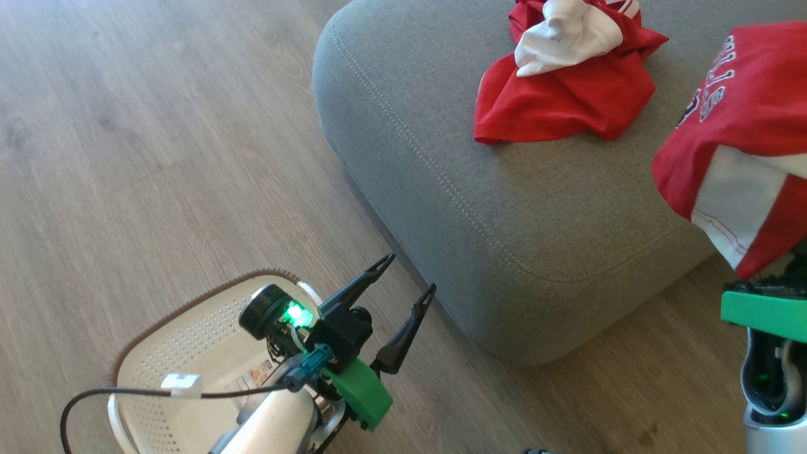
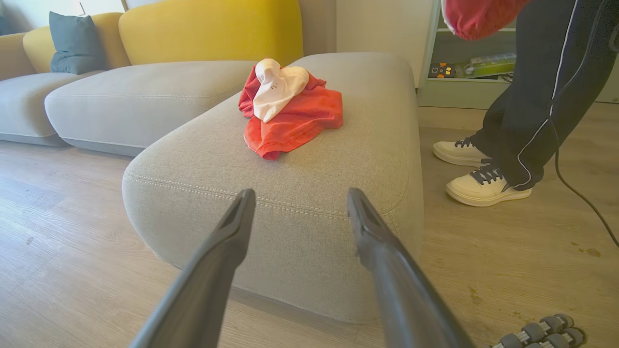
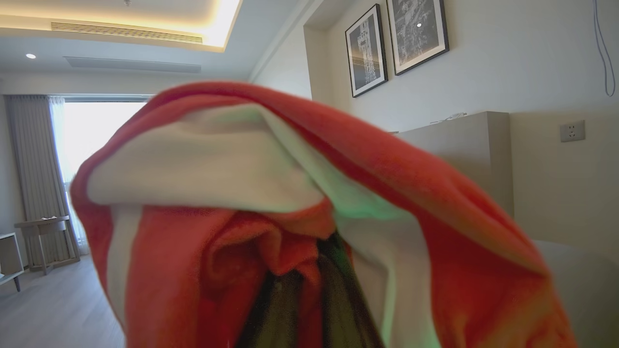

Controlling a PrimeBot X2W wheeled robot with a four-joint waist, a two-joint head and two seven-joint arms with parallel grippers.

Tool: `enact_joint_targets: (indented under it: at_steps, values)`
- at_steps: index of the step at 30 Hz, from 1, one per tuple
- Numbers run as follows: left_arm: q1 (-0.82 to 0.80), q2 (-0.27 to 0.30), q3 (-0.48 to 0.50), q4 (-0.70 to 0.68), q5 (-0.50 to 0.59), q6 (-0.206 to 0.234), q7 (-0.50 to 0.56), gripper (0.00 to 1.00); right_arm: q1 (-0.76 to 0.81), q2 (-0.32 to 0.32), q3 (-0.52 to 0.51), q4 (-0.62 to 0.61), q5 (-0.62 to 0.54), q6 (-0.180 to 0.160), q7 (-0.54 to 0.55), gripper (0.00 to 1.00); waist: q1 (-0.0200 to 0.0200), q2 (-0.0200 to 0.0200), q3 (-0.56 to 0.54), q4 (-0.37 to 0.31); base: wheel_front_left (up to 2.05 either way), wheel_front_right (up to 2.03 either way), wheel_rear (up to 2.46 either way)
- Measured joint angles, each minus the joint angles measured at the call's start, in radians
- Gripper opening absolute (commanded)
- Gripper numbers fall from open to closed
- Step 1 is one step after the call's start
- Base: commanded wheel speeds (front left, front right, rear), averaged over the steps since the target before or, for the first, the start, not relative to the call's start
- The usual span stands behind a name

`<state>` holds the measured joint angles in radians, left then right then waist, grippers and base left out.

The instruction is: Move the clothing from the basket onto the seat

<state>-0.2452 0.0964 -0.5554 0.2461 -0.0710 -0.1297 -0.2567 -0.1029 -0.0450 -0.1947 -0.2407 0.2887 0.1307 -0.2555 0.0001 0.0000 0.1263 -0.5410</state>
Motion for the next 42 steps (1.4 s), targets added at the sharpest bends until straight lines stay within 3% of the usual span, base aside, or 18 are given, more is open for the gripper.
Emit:
enact_joint_targets:
  at_steps: [18, 25, 33, 42]
  values:
    - [-0.018, 0.045, -0.025, -0.007, -0.010, 0.000, 0.000, 1.00, 0.014, 0.005, -0.076, 0.001, 0.060, 0.000, 0.000, 0.00, 0.0000, 0.0000, 0.072, -0.013, 0.00, 0.00, 0.00]
    - [-0.029, 0.097, -0.034, -0.025, -0.010, 0.000, 0.000, 1.00, -0.011, 0.006, -0.088, 0.087, 0.110, 0.000, 0.000, 0.00, 0.0000, 0.0000, 0.137, -0.021, 0.00, 0.00, 0.00]
    - [-0.045, 0.150, -0.060, -0.051, -0.007, 0.000, 0.000, 1.00, -0.249, 0.007, -0.089, 0.271, 0.030, 0.000, 0.000, 0.00, 0.0000, 0.0000, 0.233, -0.021, 0.00, 0.00, 0.00]
    - [-0.088, 0.199, -0.086, -0.071, 0.001, 0.000, 0.000, 1.00, -0.533, -0.002, -0.090, 0.418, -0.106, 0.000, 0.000, 0.00, 0.0000, 0.0000, 0.325, 0.044, 0.00, 0.00, 0.00]
